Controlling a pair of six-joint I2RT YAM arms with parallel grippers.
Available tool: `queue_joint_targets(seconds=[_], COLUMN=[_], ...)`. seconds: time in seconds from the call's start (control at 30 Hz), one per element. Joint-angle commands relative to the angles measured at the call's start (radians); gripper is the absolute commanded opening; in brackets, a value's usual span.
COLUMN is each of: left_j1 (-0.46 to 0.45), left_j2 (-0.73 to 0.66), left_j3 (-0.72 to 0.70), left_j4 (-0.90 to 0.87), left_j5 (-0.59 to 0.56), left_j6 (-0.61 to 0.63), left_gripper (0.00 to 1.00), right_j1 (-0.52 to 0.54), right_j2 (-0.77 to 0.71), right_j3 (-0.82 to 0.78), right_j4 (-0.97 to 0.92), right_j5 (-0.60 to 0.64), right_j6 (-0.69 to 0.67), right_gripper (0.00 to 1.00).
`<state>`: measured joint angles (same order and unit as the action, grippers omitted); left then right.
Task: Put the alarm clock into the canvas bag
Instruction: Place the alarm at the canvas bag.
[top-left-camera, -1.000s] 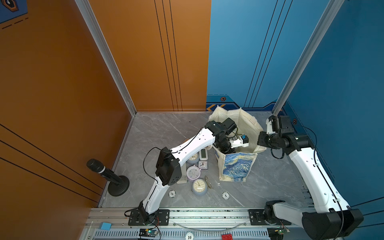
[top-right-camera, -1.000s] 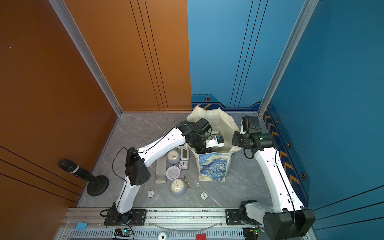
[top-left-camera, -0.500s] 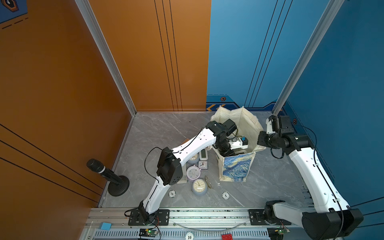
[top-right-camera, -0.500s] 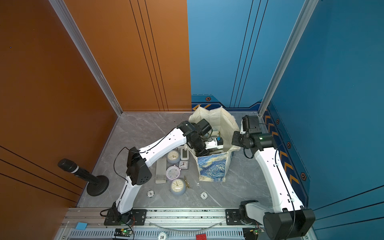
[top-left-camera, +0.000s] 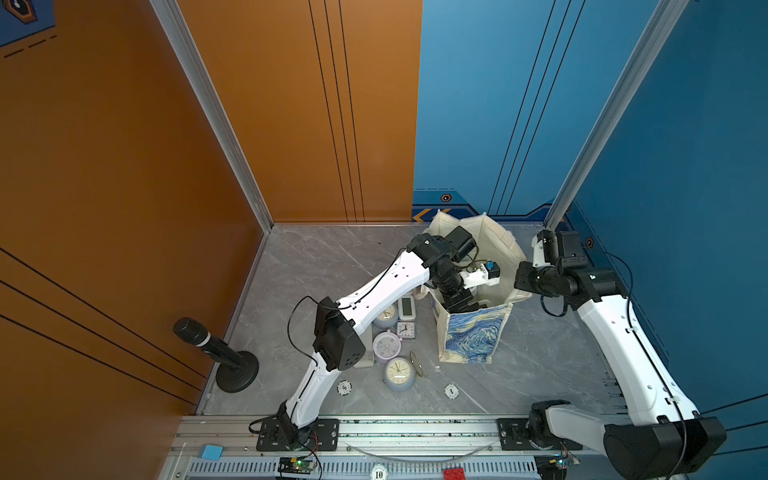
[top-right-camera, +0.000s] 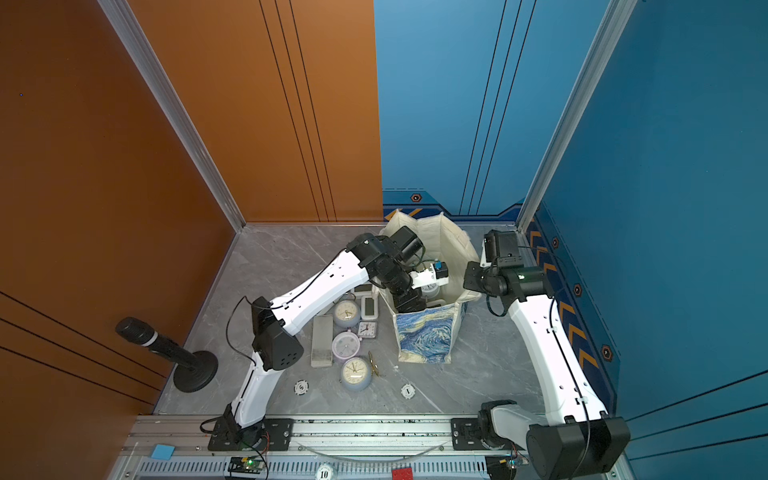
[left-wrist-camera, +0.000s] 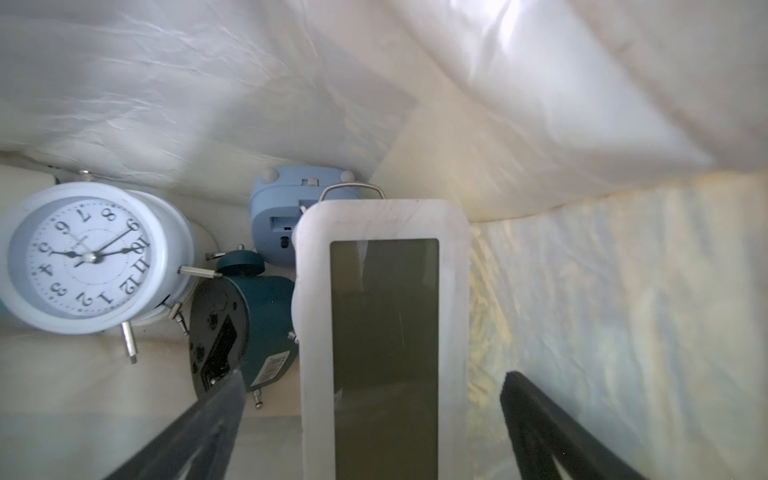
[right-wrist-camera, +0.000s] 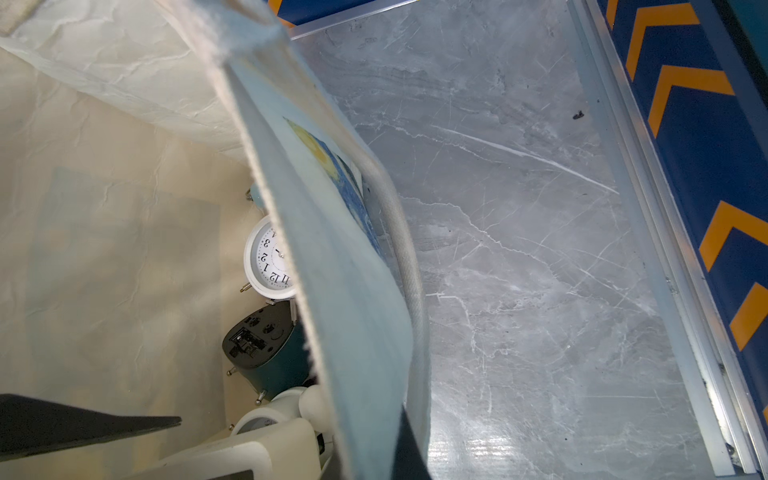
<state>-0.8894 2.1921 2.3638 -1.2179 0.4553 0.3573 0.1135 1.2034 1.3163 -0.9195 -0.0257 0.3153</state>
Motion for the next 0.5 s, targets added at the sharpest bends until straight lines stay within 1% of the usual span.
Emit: queue_joint_targets(seconds=[0.0,0.3,0.47], left_j1=[0.007,0.013,0.018], left_j2=[-0.037,-0.060,-0.106], left_j3=[0.051,0.139,0.138], left_j4=[-0.039,-0.023,0.027], left_j5=[-0.062,-0.184,-0.240], left_j6=[-0.027,-0.053,-0.077], left_gripper=[0.98,0.98,0.98], right_j1=[-0.005,-0.006,-0.007], right_j2=[-0.013,-0.019,-0.023], right_j3=[-0.007,-0.014,-0.017], right_j4=[0.025,0.026,0.028], right_j5=[0.012,0.013,0.013], right_j6=[0.009,0.005,0.006], right_gripper=[0.08,0.08,0.09])
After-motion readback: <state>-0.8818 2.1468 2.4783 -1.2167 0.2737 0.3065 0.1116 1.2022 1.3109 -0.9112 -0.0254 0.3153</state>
